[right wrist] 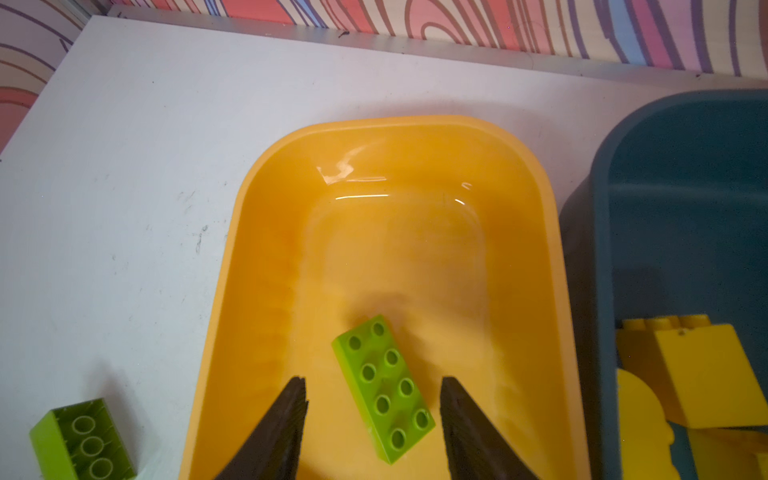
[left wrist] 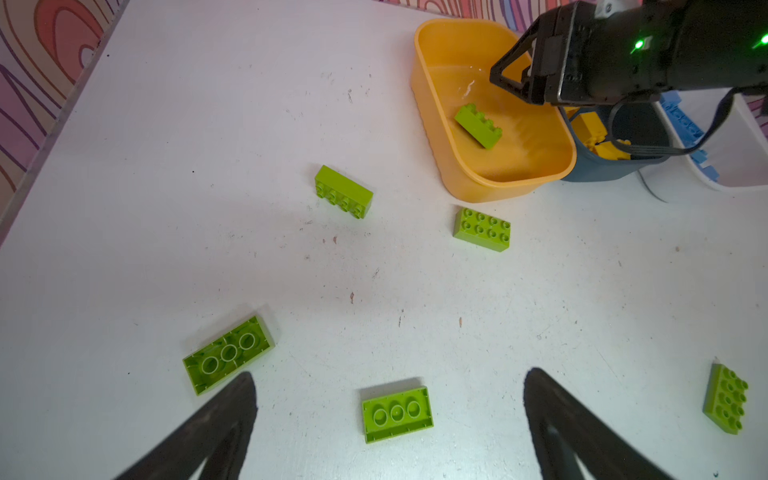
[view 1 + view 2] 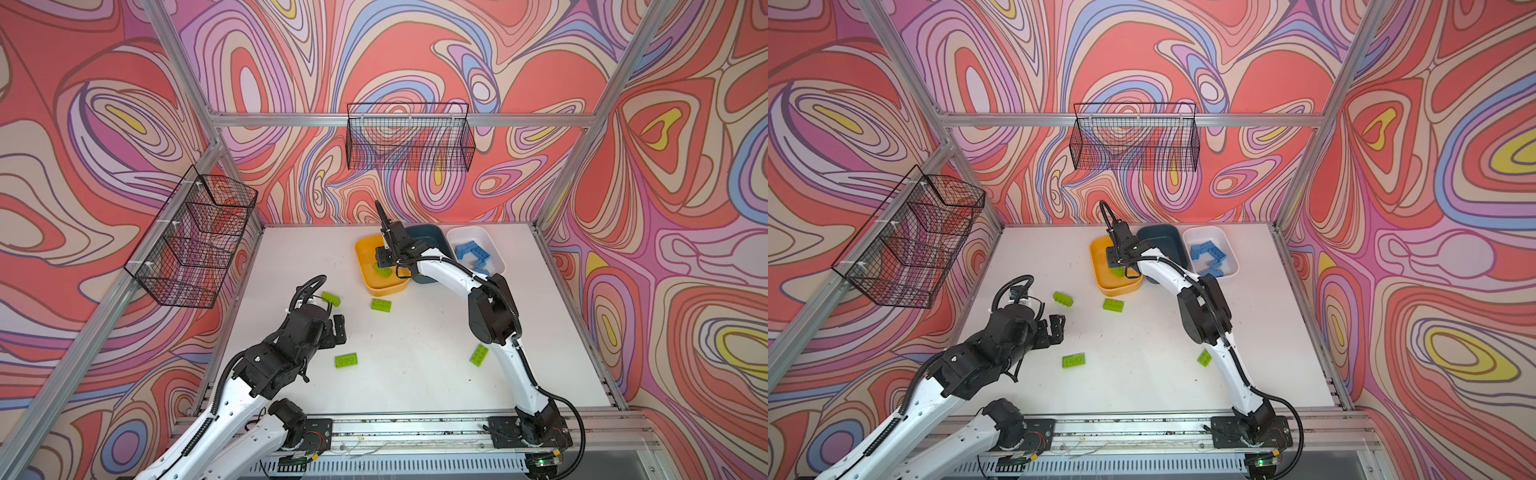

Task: Sort the legos into containers by color
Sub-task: 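Raise the right gripper from the orange tub while the left gripper lowers toward green bricks, then close the left gripper on a lime-green 2x3 brick while the right gripper lowers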

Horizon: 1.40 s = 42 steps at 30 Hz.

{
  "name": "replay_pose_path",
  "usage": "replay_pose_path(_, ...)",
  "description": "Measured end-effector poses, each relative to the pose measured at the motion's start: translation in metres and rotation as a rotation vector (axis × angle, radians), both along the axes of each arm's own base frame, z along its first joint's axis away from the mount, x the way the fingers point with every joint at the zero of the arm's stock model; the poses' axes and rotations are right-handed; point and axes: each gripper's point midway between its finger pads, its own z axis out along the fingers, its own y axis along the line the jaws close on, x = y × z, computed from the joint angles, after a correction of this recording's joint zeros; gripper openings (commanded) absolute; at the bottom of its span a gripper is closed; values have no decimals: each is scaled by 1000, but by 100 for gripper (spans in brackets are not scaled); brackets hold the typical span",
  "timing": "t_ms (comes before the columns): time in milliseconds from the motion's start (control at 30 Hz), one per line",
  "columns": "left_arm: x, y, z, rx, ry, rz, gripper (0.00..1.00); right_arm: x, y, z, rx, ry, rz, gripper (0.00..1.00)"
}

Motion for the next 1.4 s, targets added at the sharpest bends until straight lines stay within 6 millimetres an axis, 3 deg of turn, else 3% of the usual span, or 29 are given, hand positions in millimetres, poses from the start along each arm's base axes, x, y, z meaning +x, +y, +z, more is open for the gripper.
replay_pose_path(167, -4, -3, -12, -1, 63, -4, 100, -12, -8, 11, -1, -4, 10, 59)
replay_pose_path(333, -11, -4, -22, -33, 117, 17, 100, -34, -24, 58, 40, -63, 12, 65)
replay_pose_path(467, -23, -3, -46, -42, 195, 38, 100, -60, -43, 102, 88, -134, 8, 72)
replay_pose_path(567, -33, -4, -61, -22, 253, 38, 100, -88, -65, 116, 118, -165, -7, 78)
replay_pose_path(733, -40, -11, -73, 5, 306, 32, 100, -136, -101, 108, 153, -171, -27, 93)
replay_pose_path(933, -46, -22, -90, 60, 371, 21, 100, -182, -137, 94, 176, -181, -51, 96)
replay_pose_path(1100, -46, -30, -109, 104, 429, 23, 100, -198, -150, 86, 181, -183, -65, 96)
replay_pose_path(1400, -45, -39, -135, 98, 493, 51, 97, -208, -159, 77, 178, -180, -71, 96)
